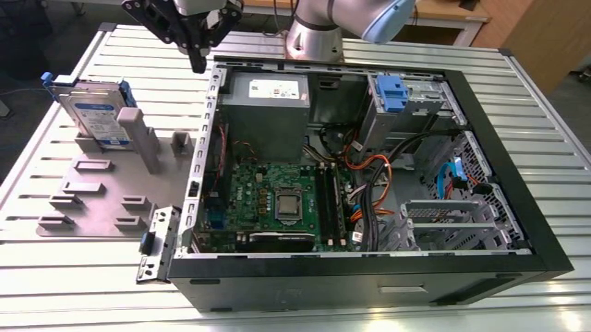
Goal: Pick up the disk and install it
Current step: 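Reach for the disk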
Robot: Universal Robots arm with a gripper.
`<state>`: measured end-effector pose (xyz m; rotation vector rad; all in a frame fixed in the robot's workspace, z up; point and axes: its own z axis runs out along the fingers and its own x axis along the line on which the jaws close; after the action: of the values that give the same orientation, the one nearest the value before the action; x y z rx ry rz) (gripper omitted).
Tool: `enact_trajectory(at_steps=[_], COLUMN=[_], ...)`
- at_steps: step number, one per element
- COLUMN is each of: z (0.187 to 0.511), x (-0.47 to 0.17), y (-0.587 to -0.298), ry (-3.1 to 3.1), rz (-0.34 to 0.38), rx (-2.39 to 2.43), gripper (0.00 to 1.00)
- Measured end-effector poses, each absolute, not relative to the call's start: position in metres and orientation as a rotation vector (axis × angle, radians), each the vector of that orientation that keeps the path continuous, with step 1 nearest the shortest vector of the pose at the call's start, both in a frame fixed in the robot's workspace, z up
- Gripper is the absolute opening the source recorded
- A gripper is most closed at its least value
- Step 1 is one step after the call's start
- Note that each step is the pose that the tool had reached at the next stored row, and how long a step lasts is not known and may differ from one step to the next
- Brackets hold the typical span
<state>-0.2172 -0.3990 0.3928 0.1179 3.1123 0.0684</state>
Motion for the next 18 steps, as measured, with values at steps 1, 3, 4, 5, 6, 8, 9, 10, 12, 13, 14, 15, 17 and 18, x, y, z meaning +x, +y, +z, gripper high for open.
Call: enact_trajectory(at_steps=[1, 3, 4, 5, 6, 8, 9, 10, 12, 13, 14, 15, 17, 18], z=[0.393, 0.393, 0.392, 0.392, 0.392, 0.392, 0.392, 0.392, 0.392, 0.392, 0.392, 0.392, 0.391, 0.391], x=[-0.220, -0.225, -0.228, -0.231, -0.234, -0.242, -0.245, -0.248, -0.255, -0.259, -0.262, -0.266, -0.273, -0.276], y=[-0.399, -0.399, -0.399, -0.399, -0.399, -0.399, -0.399, -0.399, -0.399, -0.399, -0.399, -0.399, -0.399, -0.399], ry=[3.112, 3.112, 3.112, 3.112, 3.112, 3.112, 3.112, 3.112, 3.112, 3.112, 3.112, 3.112, 3.112, 3.112], rz=[0.068, 0.068, 0.068, 0.068, 0.068, 0.068, 0.068, 0.068, 0.068, 0.068, 0.068, 0.068, 0.068, 0.069], rx=[0.118, 0.118, 0.118, 0.118, 0.118, 0.118, 0.118, 0.118, 0.118, 0.118, 0.118, 0.118, 0.118, 0.118], gripper=[0.11, 0.11, 0.11, 0.11, 0.11, 0.11, 0.11, 0.11, 0.11, 0.11, 0.11, 0.11, 0.11, 0.11])
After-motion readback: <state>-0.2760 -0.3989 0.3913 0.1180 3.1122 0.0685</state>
